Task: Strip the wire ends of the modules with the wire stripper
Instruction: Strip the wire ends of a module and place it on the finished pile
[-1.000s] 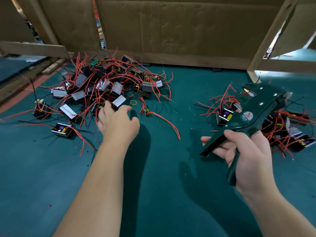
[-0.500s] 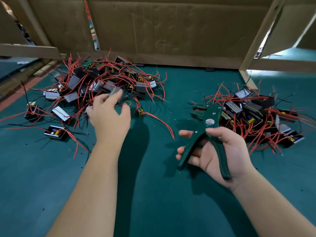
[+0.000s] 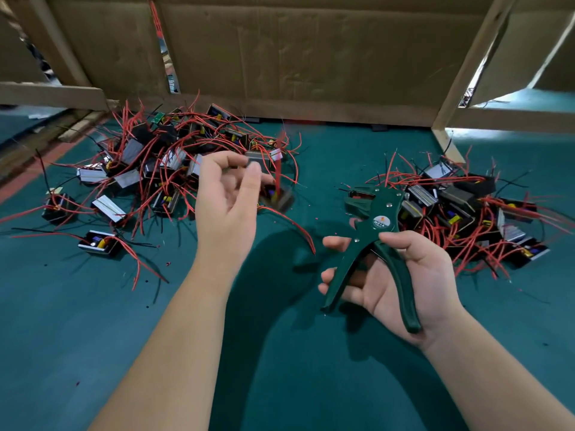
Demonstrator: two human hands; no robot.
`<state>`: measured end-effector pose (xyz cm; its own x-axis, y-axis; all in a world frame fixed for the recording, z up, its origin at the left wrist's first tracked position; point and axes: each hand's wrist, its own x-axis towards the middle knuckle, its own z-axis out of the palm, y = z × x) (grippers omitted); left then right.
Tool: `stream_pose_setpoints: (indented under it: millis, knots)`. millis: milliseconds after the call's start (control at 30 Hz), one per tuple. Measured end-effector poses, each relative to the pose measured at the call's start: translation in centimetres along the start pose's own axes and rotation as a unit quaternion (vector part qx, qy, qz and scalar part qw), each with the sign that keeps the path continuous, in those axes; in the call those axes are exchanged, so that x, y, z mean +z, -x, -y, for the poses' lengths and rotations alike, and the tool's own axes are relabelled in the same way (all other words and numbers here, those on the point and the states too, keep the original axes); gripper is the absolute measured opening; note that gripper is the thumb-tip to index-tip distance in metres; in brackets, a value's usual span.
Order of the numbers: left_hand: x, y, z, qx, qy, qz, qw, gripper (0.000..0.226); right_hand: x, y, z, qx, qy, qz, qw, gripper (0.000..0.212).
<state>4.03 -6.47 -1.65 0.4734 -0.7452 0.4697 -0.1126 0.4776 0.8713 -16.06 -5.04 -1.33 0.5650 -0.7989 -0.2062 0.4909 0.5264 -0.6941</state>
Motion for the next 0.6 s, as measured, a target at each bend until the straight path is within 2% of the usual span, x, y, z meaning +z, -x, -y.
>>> stream_pose_setpoints:
  millis: [100,267,433,600]
  knots:
    - [0.3,0.3,0.0,-0.021,-0.028,0.041,0.999,0.028,0.2,0.0,0.0,-0.005,0.003,0.012,1.000,0.037]
    - [0.4,0.5,0.1,-0.050,-0.039,0.074,0.995,0.035,0.2,0.0,-0.1,-0.003,-0.005,0.011,1.000,0.033]
    - [0.7,0.6,-0.8,-0.080,0.021,0.059,0.995,0.048,0.1,0.0,-0.1,-0.007,-0.001,0.014,1.000,0.035]
    - [0.7,0.7,-1.0,-0.153,0.097,0.101,0.978,0.066,0.2,0.1,-0.2,-0.008,0.010,0.028,1.000,0.034]
